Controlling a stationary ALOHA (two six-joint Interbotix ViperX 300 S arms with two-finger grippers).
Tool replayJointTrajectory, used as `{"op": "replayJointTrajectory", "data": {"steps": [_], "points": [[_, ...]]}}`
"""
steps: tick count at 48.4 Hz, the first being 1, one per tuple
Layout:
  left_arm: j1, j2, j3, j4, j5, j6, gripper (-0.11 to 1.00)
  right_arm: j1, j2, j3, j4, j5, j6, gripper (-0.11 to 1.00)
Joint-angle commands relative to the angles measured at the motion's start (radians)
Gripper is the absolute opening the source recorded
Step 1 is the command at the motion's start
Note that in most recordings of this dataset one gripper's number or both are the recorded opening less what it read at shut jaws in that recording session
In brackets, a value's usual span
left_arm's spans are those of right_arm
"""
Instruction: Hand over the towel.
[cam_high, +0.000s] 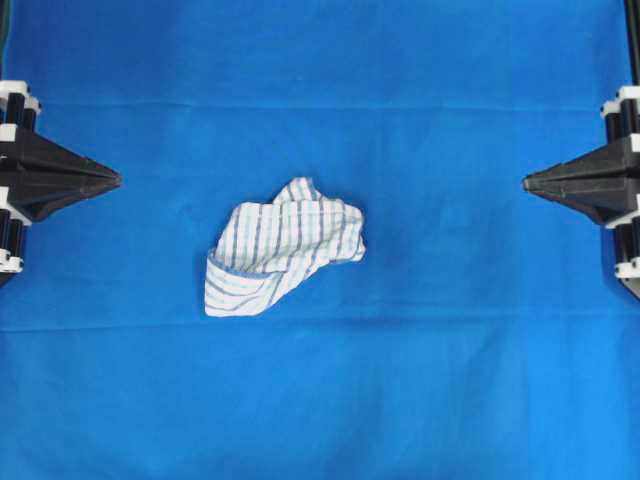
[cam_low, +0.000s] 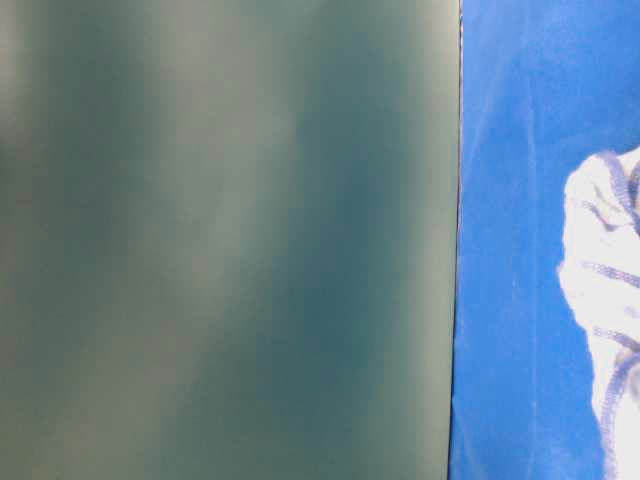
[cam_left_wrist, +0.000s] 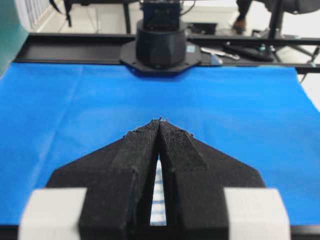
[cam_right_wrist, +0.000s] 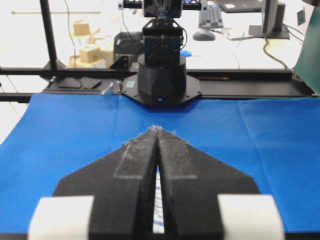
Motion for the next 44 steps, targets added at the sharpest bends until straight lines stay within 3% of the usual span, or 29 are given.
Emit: {"op": "replayJointTrajectory", "data": {"steps": [1, 14, 29, 33, 44], "points": [[-0.005, 0.002, -0.015, -0.018, -0.006, -0.005, 0.0, -0.003, 0.005, -0.028, -0.002, -0.006, -0.012, 0.0], [-0.009, 0.055, -0.035, -0.023, -0.044, -0.003, 0.0, -0.005, 0.012, -0.029, -0.002, 0.035, 0.002, 0.0], [-0.02, 0.275, -0.137, -0.025, -0.044, -0.021, 0.02, -0.003, 0.023, -0.028, 0.002, 0.041, 0.008, 0.0], [-0.031, 0.342, -0.16, -0.025, -0.043, -0.043, 0.17, -0.003, 0.032, -0.026, 0.003, 0.044, 0.009, 0.0], [-0.052, 0.532, -0.247, -0.025, 0.063, -0.106, 0.81, -0.003, 0.054, -0.021, 0.005, 0.046, 0.012, 0.0]]}}
